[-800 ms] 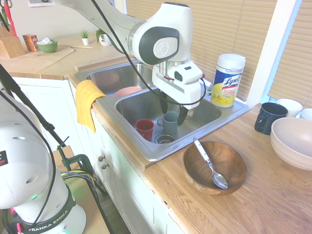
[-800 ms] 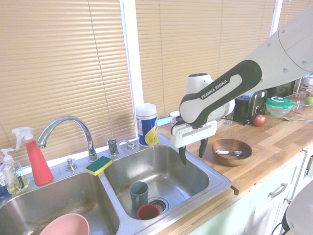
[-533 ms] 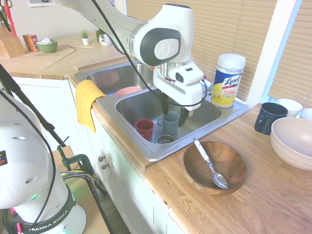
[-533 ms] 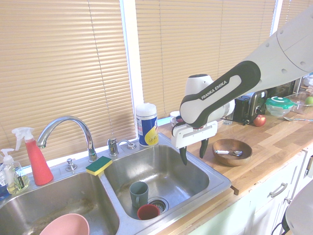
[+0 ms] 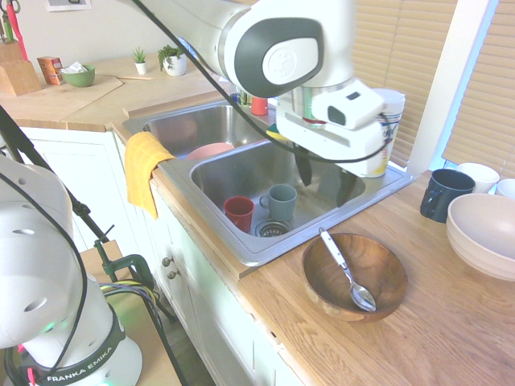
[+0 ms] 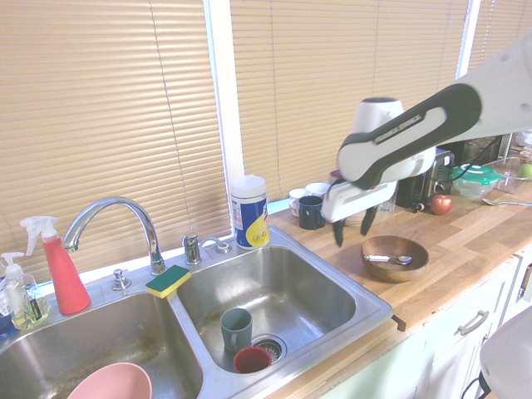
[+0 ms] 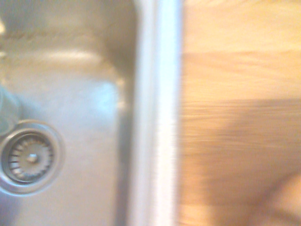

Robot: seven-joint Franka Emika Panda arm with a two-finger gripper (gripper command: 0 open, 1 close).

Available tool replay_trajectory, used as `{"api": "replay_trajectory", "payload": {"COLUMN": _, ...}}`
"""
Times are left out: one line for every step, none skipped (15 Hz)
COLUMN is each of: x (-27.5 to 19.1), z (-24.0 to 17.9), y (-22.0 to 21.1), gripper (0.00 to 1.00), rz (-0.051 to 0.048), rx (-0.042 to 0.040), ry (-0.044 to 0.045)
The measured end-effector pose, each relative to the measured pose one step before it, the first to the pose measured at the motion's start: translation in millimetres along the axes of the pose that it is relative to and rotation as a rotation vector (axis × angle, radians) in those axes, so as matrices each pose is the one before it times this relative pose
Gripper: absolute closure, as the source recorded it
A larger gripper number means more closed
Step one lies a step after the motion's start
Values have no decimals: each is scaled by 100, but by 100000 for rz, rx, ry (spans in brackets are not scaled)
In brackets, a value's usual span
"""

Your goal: Put the spoon into the sink

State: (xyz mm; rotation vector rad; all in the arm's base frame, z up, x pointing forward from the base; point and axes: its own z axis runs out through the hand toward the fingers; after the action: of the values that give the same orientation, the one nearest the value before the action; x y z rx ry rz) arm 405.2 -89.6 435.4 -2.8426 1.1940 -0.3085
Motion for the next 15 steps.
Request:
{"api": "replay_trajectory", "payload": {"x": 751, "z": -243, "y": 1739, "gripper": 0, "rz": 64, "rx": 63, "ry": -1277}}
{"api": "replay_trajectory", "payload": {"x": 550, "z": 36, "y": 1593, "gripper": 0, "rz": 683, "rx": 99, "ry": -2543}}
{"api": "replay_trajectory", "payload": {"x": 405, "z": 166, "y": 1288, "gripper": 0, "rz": 934, "rx": 610, "ry": -2797}}
{"api": "replay_trajectory", "payload": {"x": 331, "z": 128, "y": 1119, "gripper": 0, "rz": 972, "rx": 837, "ry": -2512}}
{"api": "replay_trajectory", "payload": {"x": 247, "z": 101, "y": 892, "gripper": 0, "rz": 509, "rx": 986, "ry": -2117}}
{"api": "replay_trajectory", "payload": {"x": 298, "z": 19, "y": 856, "gripper": 0, "rz": -1025, "rx": 675, "ry": -1020}}
{"api": "replay_trajectory", "payload": {"x": 437, "z": -92, "y": 975, "gripper": 0, "rz": -2499, "rx": 555, "ry": 216}}
{"api": "replay_trajectory", "payload": {"x": 543, "z": -179, "y": 1055, "gripper": 0, "rz": -3202, "rx": 395, "ry": 1514}}
{"api": "replay_trajectory", "payload": {"x": 559, "z": -139, "y": 893, "gripper": 0, "rz": -3339, "rx": -169, "ry": 2321}}
{"api": "replay_trajectory", "payload": {"x": 418, "z": 79, "y": 510, "gripper": 0, "rz": -4807, "rx": -1717, "ry": 2081}}
{"api": "replay_trajectory", "payload": {"x": 348, "z": 348, "y": 91, "gripper": 0, "rz": -5358, "rx": -2306, "ry": 1653}}
{"api": "replay_trajectory", "payload": {"x": 279, "z": 584, "y": -262, "gripper": 0, "rz": -5363, "rx": -2274, "ry": 1200}}
{"api": "replay_trajectory", "payload": {"x": 171, "z": 809, "y": -592, "gripper": 0, "rz": -5517, "rx": -2278, "ry": 394}}
{"api": "replay_trajectory", "payload": {"x": 153, "z": 869, "y": -725, "gripper": 0, "rz": -5578, "rx": -2339, "ry": -289}}
{"api": "replay_trajectory", "payload": {"x": 128, "z": 800, "y": -794, "gripper": 0, "rz": -5659, "rx": -2202, "ry": -654}}
